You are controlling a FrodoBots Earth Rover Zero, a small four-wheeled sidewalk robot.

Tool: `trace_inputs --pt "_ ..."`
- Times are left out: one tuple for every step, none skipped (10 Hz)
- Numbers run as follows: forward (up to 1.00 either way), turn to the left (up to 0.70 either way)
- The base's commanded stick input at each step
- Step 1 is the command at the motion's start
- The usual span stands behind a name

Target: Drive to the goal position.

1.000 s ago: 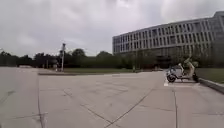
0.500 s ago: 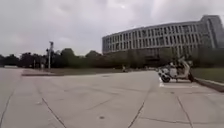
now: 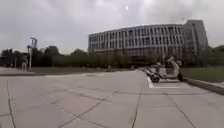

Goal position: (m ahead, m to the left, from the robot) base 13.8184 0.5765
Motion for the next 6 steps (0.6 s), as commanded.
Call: trace_inputs --pt "1.00 0.00" --pt "1.00 0.00" --pt "1.00 0.00" --pt "1.00 0.00" --pt "1.00 0.00" --pt "1.00 0.00"
